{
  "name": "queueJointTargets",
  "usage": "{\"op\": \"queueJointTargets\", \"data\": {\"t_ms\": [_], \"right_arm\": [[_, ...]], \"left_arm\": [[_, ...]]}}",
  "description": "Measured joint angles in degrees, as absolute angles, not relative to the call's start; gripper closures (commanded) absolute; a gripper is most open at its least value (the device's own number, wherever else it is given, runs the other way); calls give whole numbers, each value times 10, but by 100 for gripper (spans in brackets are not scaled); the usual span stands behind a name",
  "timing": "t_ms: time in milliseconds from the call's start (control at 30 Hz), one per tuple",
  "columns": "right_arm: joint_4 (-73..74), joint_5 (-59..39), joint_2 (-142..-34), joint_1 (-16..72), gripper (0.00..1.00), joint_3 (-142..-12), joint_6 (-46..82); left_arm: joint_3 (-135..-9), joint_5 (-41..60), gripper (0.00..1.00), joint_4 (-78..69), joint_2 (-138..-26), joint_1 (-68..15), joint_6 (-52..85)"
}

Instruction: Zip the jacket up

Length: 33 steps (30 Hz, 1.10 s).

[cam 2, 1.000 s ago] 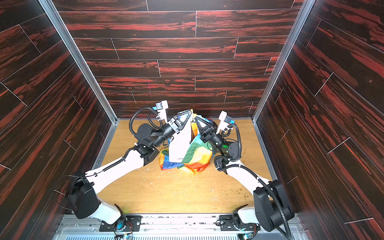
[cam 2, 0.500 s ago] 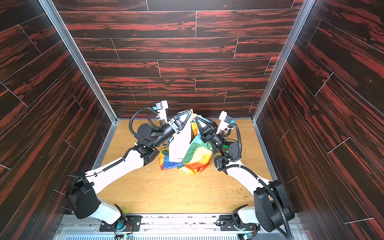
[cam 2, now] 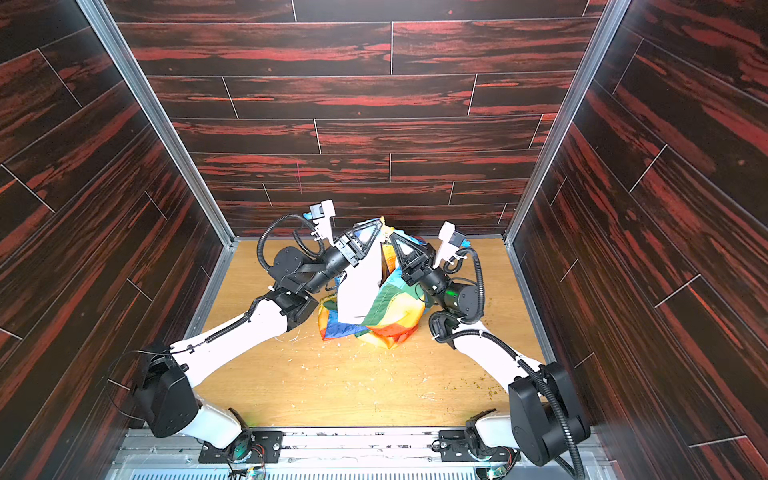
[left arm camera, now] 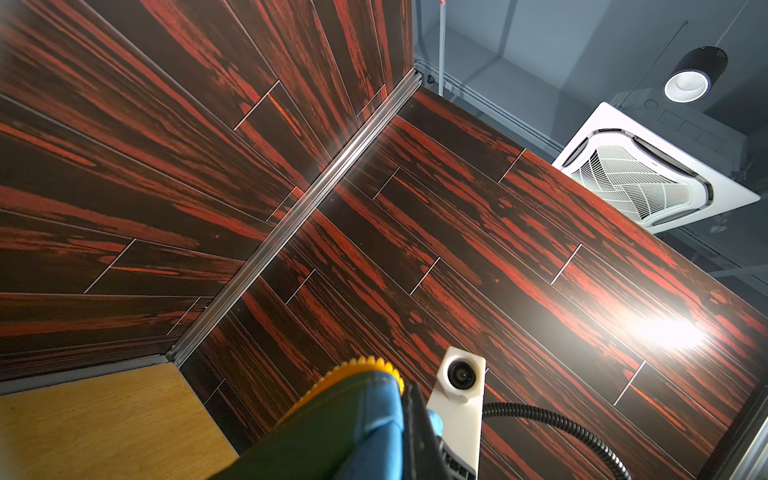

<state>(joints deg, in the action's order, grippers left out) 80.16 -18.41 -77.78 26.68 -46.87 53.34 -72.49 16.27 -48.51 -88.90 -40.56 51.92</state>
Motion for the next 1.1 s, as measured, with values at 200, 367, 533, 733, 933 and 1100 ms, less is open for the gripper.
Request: {"op": "queueJointTargets", "data": {"t_ms": [200, 367, 533, 733, 933, 1100], "right_arm": [[802, -185, -778, 267, 100, -469, 534], [802, -185, -778, 267, 100, -469, 534], [802, -184, -778, 267, 100, -469, 534], [802, -184, -778, 267, 100, -469, 536], [802, -184, -778, 267, 100, -471, 536], [802, -184, -778, 267, 100, -471, 536]], "left_arm": [[-725, 163, 100, -490, -889, -405, 525], [-725, 163, 100, -493, -889, -405, 527], [-725, 166, 100, -494, -889, -405, 533], [-725, 172, 100, -495, -889, -405, 541], [-724, 176, 100, -504, -892, -406, 548], [-724, 175, 100, -511, -897, -408, 550]]}}
